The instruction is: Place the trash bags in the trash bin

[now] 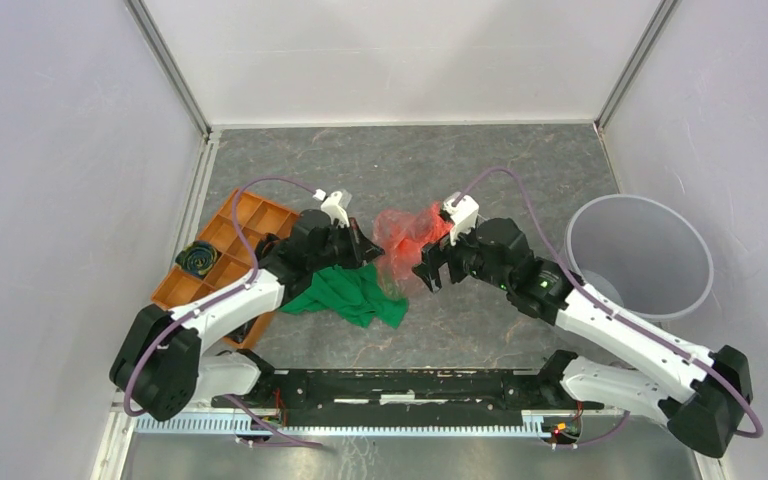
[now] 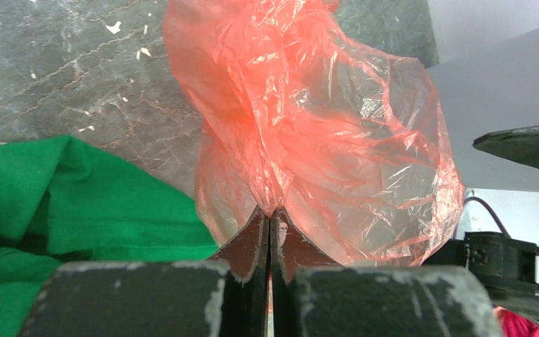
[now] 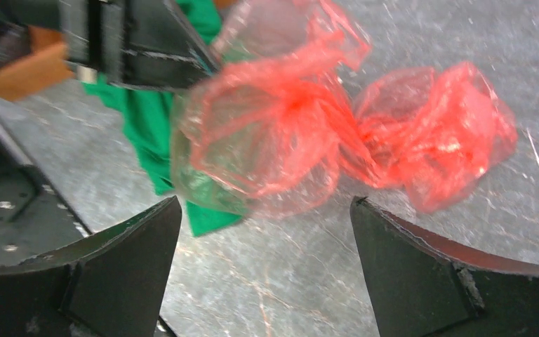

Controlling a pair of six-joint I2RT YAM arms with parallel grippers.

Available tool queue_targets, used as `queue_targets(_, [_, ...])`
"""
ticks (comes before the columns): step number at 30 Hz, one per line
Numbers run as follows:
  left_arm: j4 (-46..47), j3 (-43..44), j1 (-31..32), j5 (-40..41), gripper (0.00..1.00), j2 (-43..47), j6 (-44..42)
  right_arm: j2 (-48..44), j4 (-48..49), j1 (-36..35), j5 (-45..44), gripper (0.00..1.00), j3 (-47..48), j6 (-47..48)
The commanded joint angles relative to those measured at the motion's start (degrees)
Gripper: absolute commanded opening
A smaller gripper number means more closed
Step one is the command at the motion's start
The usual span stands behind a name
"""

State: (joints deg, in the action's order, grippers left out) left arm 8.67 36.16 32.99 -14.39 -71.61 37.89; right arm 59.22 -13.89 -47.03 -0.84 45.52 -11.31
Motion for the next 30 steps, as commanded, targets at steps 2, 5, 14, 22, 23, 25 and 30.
queue_targets(2, [4.21, -0.13, 0.23, -3.60, 0.02, 2.82, 3.59, -2.03, 11.28, -0.05, 10.72, 0.98, -0.67, -6.31])
queue_targets(5, [4.34, -0.02, 0.30, -4.12, 0.02, 3.92, 4.26, 0.66, 16.94, -1.38, 9.54, 0.98, -1.64, -10.96])
queue_targets(14, [3.42, 0.21, 0.37, -4.50, 0.02, 6.50, 5.13, 7.93, 17.55, -4.37, -12.22, 0.65, 0.10, -13.99])
queue_targets(22, [2.07, -1.31, 0.41, -2.35, 0.02, 8.86, 4.61, 12.54, 23.51, -4.38, -15.33, 0.14, -2.85, -11.44])
queue_targets(23, [0.75, -1.12, 0.41, -1.04, 0.02, 8.86, 4.30, 12.72, 21.93, -4.32, -16.76, 0.10, -2.47, -10.42])
queue_targets(25, [-3.13, -0.61, 0.41, 3.93, 0.02, 9.09, 3.75, 12.63, 16.95, -4.20, -22.85, 0.01, -1.99, -8.84])
queue_targets(30, [-7.80, 1.42, 0.14, 19.07, 0.02, 5.64, 3.85, 14.07, 14.02, 1.23, -25.95, 0.00, -2.87, -3.42])
